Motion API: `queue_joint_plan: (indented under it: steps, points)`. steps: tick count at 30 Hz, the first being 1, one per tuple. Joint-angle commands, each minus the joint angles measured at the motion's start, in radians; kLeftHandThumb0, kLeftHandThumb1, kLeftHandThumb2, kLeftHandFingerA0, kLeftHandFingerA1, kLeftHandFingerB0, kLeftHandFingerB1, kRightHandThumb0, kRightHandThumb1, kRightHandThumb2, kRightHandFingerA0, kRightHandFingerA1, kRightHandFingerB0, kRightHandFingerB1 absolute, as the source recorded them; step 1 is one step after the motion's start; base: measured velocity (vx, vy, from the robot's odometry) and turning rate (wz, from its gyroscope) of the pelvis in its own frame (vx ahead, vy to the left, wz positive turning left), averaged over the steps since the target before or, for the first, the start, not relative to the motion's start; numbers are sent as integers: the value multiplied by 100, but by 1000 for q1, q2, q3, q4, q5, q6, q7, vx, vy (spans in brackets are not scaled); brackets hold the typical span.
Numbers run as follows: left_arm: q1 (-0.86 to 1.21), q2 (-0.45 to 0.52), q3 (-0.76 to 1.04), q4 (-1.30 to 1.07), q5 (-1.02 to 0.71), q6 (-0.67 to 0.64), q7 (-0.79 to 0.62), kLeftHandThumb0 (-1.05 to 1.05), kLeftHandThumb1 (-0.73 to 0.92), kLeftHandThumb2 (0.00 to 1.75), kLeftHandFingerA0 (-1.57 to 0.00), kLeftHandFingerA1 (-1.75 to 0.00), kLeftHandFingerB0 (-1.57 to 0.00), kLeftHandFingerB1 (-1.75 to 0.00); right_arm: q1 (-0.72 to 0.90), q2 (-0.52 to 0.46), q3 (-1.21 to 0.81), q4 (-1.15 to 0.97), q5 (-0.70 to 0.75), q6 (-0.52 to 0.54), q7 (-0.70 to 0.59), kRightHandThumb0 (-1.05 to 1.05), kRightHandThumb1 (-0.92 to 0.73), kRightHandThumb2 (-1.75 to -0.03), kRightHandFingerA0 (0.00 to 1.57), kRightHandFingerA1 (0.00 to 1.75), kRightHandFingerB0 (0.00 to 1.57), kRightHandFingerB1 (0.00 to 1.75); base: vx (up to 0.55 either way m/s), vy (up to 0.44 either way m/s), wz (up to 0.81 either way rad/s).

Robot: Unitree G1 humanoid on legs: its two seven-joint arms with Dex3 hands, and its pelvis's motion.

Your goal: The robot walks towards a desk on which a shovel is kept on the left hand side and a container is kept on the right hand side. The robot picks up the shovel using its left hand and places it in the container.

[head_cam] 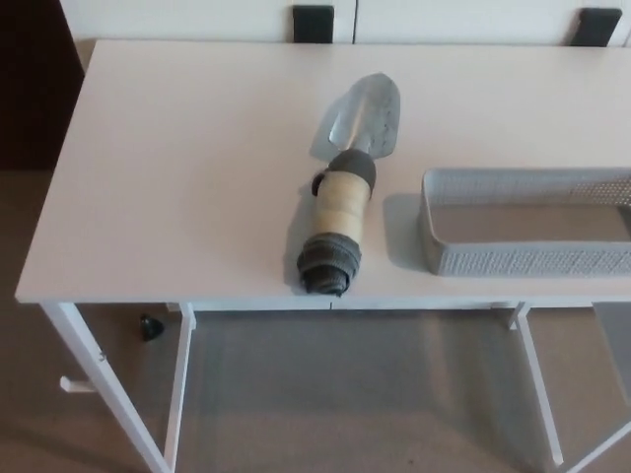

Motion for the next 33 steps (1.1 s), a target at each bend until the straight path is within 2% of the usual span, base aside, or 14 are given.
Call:
queue_joint_plan:
  steps: [1, 11, 24, 33]
  points:
    - [2, 0, -8, -15, 17, -31, 12, -39, 65, 58, -54, -47, -38, -38, 0, -9, -4, -14, -3, 3, 0, -22, -61, -56, 67, 64, 42, 50, 68, -137, -2]
    - [6, 3, -9, -27, 23, -17, 18, -38, 65, 59, -54, -46, -38, -38, 2, -10, 0, -23, -4, 13, 4, -21, -63, -56, 66, 64, 41, 50, 69, -164, -2]
    - [-3, 11, -12, -24, 51, -31, 39, -39, 64, 58, -57, -47, -40, -38, -7, -5, 2, -22, -2, 14, -3, -23, -62, -56, 65, 64, 42, 50, 112, 144, -6]
    - [-5, 18, -14, -31, 54, -27, 44, -39, 63, 59, -57, -47, -40, -39, -4, -4, 3, -32, 3, 19, 2, -22, -62, -58, 63, 63, 40, 50, 68, -56, 8]
